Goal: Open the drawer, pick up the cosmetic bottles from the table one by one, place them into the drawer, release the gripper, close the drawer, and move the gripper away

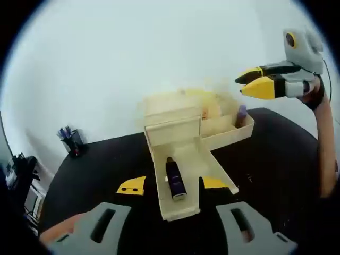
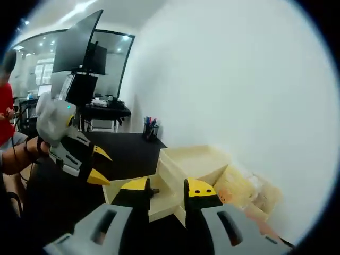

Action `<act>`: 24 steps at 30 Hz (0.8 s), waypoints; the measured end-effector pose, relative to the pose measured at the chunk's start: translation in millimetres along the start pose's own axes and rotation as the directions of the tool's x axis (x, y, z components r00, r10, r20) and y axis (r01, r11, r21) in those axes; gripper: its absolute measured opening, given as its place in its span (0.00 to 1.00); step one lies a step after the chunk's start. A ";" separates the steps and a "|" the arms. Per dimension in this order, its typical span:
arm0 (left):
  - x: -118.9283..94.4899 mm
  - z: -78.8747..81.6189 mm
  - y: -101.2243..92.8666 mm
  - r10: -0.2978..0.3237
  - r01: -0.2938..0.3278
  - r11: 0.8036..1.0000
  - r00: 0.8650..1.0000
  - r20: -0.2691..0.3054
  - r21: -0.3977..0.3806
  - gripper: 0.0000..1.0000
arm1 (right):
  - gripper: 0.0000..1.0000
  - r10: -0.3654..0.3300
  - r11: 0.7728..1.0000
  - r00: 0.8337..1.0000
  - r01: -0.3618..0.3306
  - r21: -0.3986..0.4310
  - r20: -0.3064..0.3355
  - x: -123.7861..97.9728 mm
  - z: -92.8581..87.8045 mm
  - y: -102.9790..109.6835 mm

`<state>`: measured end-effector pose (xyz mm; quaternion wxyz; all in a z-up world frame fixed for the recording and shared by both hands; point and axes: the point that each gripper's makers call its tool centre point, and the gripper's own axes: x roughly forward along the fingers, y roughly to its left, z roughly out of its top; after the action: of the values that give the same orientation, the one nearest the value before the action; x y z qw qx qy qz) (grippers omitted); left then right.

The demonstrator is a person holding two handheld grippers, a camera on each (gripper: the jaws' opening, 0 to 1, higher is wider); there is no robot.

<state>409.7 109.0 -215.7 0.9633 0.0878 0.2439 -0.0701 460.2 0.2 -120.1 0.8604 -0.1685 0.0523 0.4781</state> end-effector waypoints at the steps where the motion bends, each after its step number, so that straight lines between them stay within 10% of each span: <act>1: 3.3 2.0 -1.9 0.000 0.000 1.000 1.000 -0.009 0.008 0.35 | 0.22 0.014 1.000 1.000 -0.015 -0.017 -0.007 -1.4 -0.7 2.4; 12: 50.8 -5.6 -17.7 -0.018 0.031 0.996 0.989 -0.147 0.083 0.35 | 0.35 0.114 0.946 0.977 -0.162 -0.281 -0.179 -11.5 -30.7 30.2; 24: 93.5 -13.3 -2.0 0.048 -0.028 0.996 0.971 -0.233 0.085 0.31 | 0.35 0.103 0.935 0.969 -0.172 -0.310 -0.226 -6.6 -41.3 26.1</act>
<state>484.7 101.1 -272.6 0.9244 0.1393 0.3513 -0.0507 437.6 -6.5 -163.5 0.7747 -0.3534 0.0725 0.5193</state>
